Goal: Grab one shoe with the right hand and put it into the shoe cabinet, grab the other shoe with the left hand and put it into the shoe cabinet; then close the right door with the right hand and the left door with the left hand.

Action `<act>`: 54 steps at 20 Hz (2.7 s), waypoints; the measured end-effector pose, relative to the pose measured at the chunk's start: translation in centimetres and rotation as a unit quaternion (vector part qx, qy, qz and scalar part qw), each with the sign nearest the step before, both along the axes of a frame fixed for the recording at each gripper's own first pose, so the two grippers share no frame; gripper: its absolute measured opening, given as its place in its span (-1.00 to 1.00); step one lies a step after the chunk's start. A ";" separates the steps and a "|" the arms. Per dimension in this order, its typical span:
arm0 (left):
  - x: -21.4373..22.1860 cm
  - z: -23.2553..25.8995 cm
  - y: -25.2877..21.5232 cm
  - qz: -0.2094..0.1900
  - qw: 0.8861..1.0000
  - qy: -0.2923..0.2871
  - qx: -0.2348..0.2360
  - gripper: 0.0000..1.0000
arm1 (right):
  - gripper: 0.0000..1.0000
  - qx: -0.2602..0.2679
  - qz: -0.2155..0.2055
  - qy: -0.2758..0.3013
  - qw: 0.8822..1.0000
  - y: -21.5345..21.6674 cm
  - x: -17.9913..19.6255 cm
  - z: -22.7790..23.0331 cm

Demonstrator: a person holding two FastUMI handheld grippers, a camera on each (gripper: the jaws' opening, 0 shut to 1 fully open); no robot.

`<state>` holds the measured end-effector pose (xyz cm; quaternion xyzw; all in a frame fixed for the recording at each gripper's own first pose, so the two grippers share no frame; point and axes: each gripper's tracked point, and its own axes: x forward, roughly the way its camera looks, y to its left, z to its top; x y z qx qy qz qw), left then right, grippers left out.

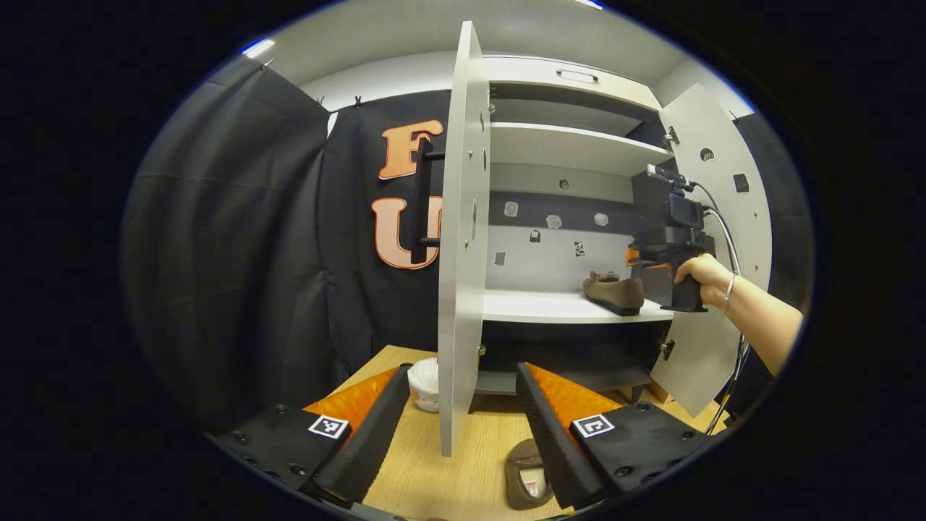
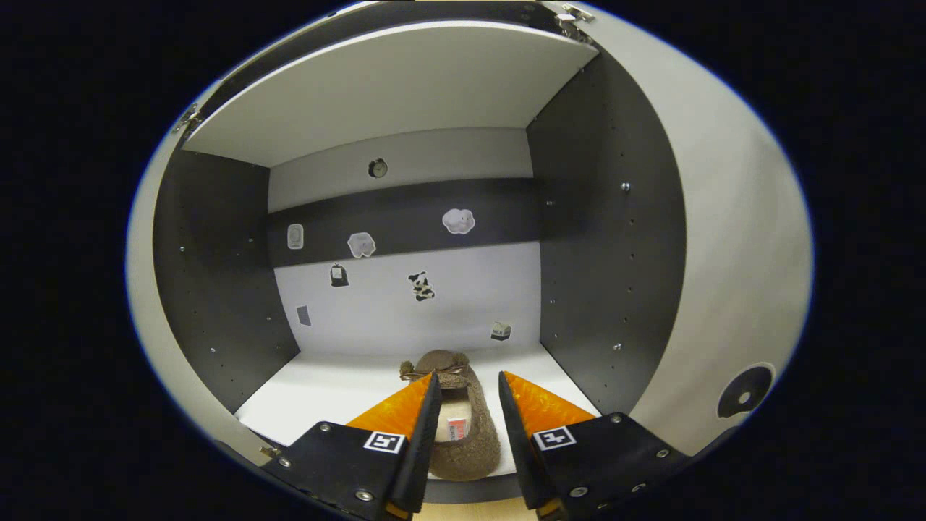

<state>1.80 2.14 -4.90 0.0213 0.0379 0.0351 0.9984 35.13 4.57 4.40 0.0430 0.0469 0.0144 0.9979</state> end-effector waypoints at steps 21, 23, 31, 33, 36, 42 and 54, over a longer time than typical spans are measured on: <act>2.7 -21.6 -5.2 -0.066 0.984 0.166 0.005 0.95 | 0.85 -0.061 -0.011 -0.093 0.994 -7.2 -22.4 3.3; 2.9 -24.9 -5.3 -0.071 0.978 0.197 0.010 0.94 | 0.85 -0.063 -0.018 -0.099 0.993 -8.1 -23.2 3.5; 1.8 -34.2 -5.5 -0.072 0.948 0.310 0.000 0.96 | 0.85 -0.075 -0.015 -0.118 0.990 -8.9 -24.3 3.6; 1.8 -35.2 -5.7 -0.072 0.944 0.322 -0.008 0.96 | 0.85 -0.071 -0.014 -0.119 0.990 -8.9 -24.4 3.5; 2.2 -36.2 -6.5 -0.089 0.938 0.334 -0.025 0.87 | 0.86 -0.061 -0.010 -0.118 0.991 -8.8 -24.5 3.4; 3.1 -37.1 -6.8 -0.081 0.920 0.382 0.019 -0.48 | 0.87 -0.051 0.003 -0.111 0.993 -8.7 -24.5 3.3; 2.3 -20.7 -4.2 -0.074 0.928 0.364 -0.035 -0.86 | 0.87 -0.045 0.021 -0.117 0.992 -8.0 -24.9 3.5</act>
